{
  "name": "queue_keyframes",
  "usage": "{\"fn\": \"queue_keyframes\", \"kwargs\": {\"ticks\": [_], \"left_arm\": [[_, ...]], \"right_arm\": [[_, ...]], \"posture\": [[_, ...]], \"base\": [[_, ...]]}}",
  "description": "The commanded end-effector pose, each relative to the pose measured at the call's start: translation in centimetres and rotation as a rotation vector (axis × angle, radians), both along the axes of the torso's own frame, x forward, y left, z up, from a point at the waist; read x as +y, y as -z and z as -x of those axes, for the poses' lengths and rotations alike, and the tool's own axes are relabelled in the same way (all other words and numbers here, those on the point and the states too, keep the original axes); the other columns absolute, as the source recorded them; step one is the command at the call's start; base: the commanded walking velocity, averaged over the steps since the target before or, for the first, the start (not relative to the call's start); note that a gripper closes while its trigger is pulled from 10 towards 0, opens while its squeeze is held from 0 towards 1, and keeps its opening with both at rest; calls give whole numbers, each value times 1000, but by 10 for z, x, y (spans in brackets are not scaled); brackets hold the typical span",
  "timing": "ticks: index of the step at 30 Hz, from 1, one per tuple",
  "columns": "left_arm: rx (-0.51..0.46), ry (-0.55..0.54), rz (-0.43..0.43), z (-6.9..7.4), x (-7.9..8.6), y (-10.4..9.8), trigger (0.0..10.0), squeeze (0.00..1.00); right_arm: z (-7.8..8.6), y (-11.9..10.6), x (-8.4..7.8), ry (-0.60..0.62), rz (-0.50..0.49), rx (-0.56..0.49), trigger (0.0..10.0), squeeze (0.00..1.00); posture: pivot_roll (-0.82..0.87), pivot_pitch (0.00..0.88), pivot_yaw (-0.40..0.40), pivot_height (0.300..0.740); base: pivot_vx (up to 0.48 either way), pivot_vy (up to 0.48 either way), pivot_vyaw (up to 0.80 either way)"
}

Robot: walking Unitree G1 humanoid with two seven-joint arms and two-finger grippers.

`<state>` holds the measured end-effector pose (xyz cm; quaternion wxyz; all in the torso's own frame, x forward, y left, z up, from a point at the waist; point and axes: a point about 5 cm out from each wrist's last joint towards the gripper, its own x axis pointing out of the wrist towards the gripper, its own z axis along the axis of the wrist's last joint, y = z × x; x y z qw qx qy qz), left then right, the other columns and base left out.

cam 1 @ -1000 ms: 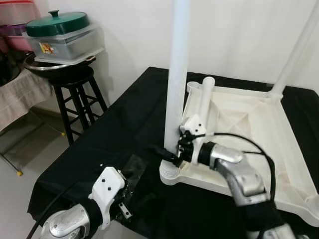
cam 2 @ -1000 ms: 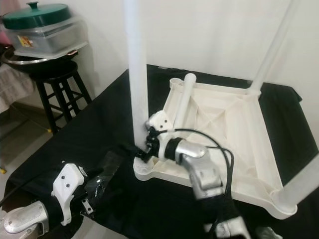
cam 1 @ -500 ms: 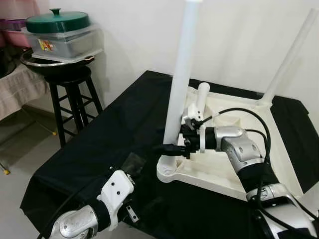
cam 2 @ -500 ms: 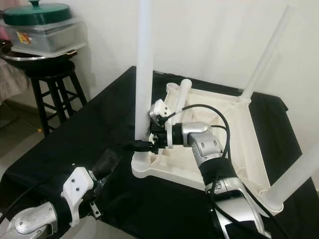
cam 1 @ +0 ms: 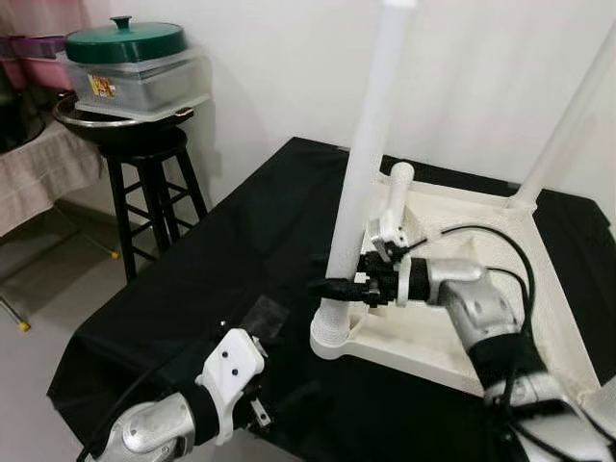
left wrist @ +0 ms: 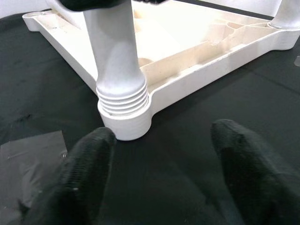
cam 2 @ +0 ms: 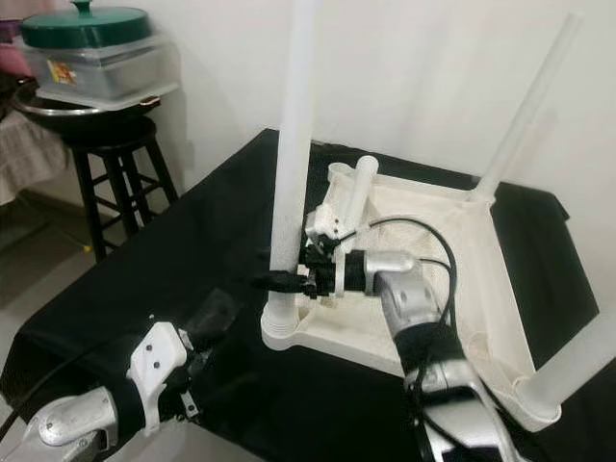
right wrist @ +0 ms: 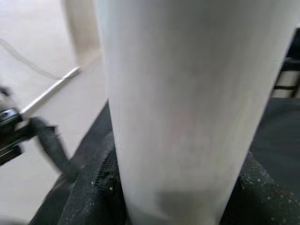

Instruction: Building children table

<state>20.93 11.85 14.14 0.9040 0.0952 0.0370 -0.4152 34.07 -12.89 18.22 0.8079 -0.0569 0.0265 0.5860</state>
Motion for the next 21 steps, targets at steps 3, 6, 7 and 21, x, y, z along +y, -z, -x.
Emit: {"fn": "queue_keyframes", "kwargs": {"ticks": [3, 6, 7, 21], "left_arm": [[18, -3, -5, 1, 5, 3, 0, 0], [18, -5, -5, 1, 7, 3, 0, 0], [21, -9, -11, -2, 10, 3, 0, 0], [23, -37, 6, -9, 14, 3, 9373, 0]], "right_arm": [[22, 50, 30, 556, 13, 105, 0, 0], [29, 57, 34, 748, -24, 151, 0, 0], [49, 67, 51, 790, 5, 135, 0, 0], [48, 55, 49, 831, 16, 129, 10000, 0]], "posture": [[76, 0, -55, 740], [76, 0, -55, 740], [56, 0, -16, 740], [72, 0, -18, 740]], "base": [[0, 0, 0], [0, 0, 0], [0, 0, 0], [0, 0, 0]]}}
